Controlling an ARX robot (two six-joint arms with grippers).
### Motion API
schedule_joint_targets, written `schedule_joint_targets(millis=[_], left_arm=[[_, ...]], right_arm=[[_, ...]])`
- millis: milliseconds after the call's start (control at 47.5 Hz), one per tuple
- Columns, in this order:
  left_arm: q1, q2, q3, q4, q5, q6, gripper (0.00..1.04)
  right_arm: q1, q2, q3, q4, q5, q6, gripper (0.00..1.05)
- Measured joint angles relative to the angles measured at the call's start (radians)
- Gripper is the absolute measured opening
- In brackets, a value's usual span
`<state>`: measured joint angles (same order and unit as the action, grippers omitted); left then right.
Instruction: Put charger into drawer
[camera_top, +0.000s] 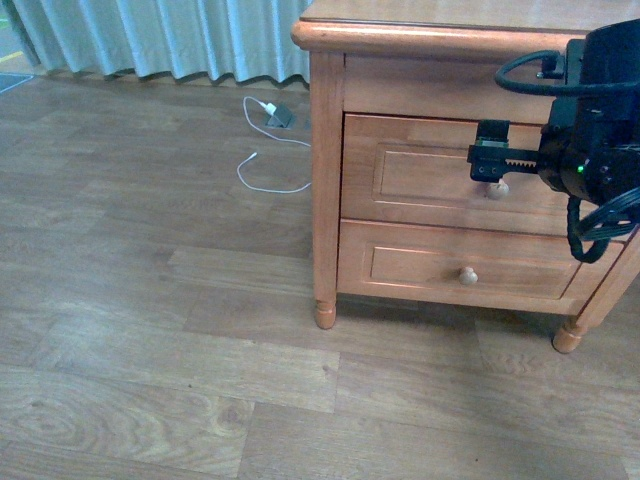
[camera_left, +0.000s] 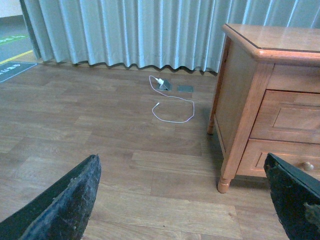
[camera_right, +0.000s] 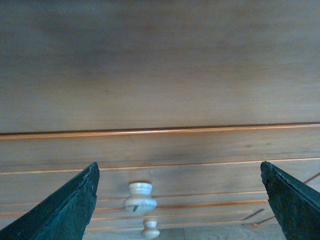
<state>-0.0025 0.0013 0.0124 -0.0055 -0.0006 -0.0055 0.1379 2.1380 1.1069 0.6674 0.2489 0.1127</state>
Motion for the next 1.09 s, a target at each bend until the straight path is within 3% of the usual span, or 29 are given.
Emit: schedule_joint_targets(millis=[379, 632, 863, 968, 1095], left_arm=[[0.000, 0.000, 0.000, 0.000, 0.000, 0.000, 0.99], [0.000, 0.000, 0.000, 0.000, 0.000, 0.000, 0.99], [0.000, 0.000, 0.000, 0.000, 0.000, 0.000, 0.99], [0.000, 0.000, 0.000, 0.000, 0.000, 0.000, 0.99], [0.000, 0.000, 0.000, 0.000, 0.001, 0.000, 0.99]], right_arm=[[0.011, -0.501, -0.372, -0.315, -0.206, 0.021, 0.97], [-0.028, -0.965, -0.554, -0.537, -0.312, 0.007, 0.97], [-0.019, -1.407, -0.705, -0.756, -0.285, -0.044, 0.97], [-0.014, -1.626, -0.755, -0.878, -0.217, -0.040, 0.97], [-0.026, -1.721, -0.766, -0.900, -0.187, -0.036, 0.97]])
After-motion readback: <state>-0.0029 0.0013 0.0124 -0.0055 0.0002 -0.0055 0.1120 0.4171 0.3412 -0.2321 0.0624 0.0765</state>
